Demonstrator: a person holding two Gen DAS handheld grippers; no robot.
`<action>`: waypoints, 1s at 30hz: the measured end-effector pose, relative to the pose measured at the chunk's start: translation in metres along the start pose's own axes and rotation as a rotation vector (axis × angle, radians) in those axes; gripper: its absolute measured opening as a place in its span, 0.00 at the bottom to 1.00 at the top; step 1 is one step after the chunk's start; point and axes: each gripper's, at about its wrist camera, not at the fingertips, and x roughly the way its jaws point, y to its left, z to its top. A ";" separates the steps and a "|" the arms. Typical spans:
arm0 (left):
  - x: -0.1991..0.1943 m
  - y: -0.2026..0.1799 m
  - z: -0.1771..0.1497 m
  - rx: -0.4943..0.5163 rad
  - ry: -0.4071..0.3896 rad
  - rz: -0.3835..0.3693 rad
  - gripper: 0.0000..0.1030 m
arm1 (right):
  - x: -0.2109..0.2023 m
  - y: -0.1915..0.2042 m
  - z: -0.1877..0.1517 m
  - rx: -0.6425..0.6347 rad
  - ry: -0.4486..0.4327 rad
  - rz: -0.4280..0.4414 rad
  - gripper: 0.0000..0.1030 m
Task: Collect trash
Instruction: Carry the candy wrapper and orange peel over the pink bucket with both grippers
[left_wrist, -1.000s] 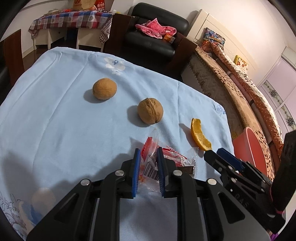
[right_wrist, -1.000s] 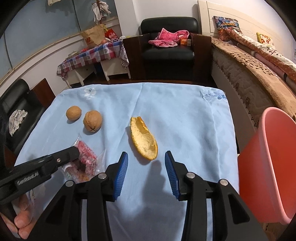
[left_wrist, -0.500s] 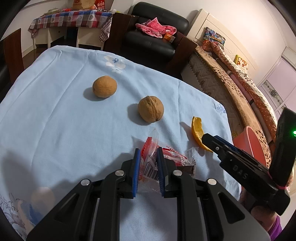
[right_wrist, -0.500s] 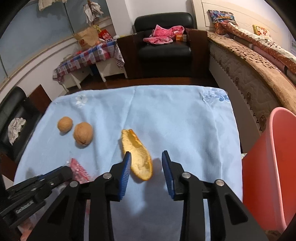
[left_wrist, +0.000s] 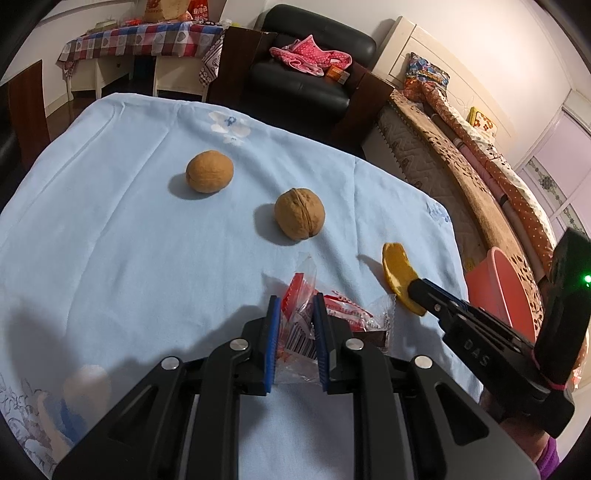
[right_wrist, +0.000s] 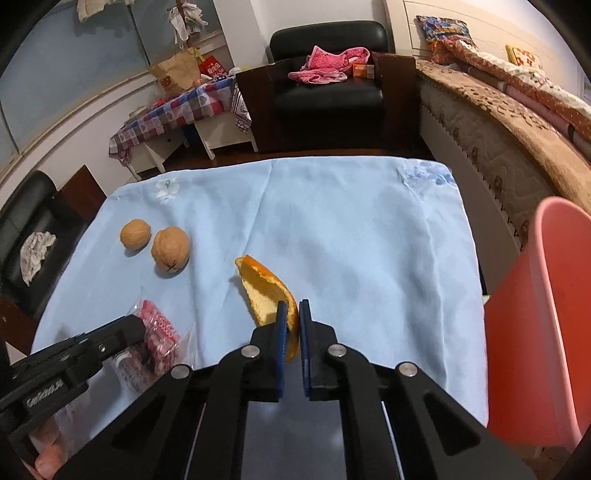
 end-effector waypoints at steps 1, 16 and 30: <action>0.000 -0.001 -0.001 0.002 0.000 0.001 0.16 | -0.003 -0.002 -0.002 0.004 -0.001 0.001 0.06; -0.014 -0.029 -0.007 0.066 -0.016 -0.006 0.16 | -0.065 -0.012 -0.025 0.010 -0.059 0.027 0.05; -0.031 -0.080 -0.009 0.166 -0.050 -0.063 0.16 | -0.111 -0.056 -0.034 0.094 -0.129 -0.006 0.05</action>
